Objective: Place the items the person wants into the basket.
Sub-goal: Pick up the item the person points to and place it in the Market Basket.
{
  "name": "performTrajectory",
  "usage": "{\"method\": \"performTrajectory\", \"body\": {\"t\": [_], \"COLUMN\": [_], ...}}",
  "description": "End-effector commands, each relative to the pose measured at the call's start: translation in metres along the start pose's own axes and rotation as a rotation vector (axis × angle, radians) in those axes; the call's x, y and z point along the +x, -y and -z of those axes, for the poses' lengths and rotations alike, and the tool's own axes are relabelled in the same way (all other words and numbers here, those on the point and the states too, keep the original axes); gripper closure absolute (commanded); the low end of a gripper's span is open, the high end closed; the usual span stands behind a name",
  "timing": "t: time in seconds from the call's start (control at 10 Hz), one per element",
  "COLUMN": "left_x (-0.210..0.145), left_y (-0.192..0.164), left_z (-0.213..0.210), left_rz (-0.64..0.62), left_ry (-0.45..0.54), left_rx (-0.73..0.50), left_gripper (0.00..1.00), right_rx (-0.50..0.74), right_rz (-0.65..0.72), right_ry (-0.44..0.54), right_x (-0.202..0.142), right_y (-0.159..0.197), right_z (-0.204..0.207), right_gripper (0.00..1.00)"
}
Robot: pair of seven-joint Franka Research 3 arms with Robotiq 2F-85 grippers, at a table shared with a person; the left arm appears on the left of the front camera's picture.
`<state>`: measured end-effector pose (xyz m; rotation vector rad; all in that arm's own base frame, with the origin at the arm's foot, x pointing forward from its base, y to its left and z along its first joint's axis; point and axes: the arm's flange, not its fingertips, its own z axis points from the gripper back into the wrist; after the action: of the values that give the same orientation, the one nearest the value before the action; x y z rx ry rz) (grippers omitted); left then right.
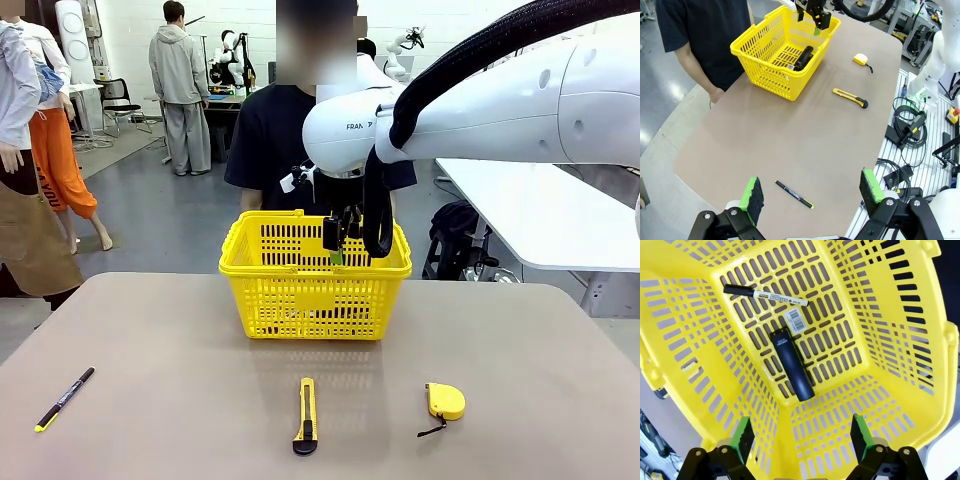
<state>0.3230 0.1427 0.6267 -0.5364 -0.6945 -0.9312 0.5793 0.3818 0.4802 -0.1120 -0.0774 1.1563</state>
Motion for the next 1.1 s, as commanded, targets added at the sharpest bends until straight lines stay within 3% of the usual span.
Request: {"method": "performTrajectory", "body": {"t": [0.0,0.3,0.4,0.5,0.8,0.9,1.0], "left_x": [-0.001,-0.001,-0.001,-0.001,-0.001,-0.001,-0.001], "left_y": [0.000,0.000,0.000,0.000,0.000,0.000,0.000], "left_z": [0.000,0.000,0.000,0.000,0.000,0.000,0.000], "left_rz": [0.015,0.015,0.015,0.015,0.015,0.015,0.015], "left_ry": [0.003,0.003,0.003,0.003,0.003,0.003,0.003], "left_rx": [-0.009,-0.009,-0.009,-0.009,-0.009,-0.009,-0.009], "left_gripper": [0.00,0.00,0.00,0.00,0.00,0.00,0.00], "right_rx": [0.002,0.004,-0.038,-0.043,-0.060,-0.041,-0.040], "right_rz": [-0.013,0.018,0.076,0.105,0.289,0.378,0.421], "right_ry": [0.000,0.002,-0.023,0.020,0.092,0.069,0.120], "right_x": [0.001,-0.003,-0.016,-0.042,-0.167,-0.216,-0.266], "right_y": [0.005,0.001,-0.009,-0.019,-0.070,-0.084,-0.093], "right_z": [-0.002,-0.010,-0.031,-0.057,-0.116,-0.123,-0.123], "right_gripper": [0.00,0.00,0.00,0.00,0.00,0.00,0.00]}}
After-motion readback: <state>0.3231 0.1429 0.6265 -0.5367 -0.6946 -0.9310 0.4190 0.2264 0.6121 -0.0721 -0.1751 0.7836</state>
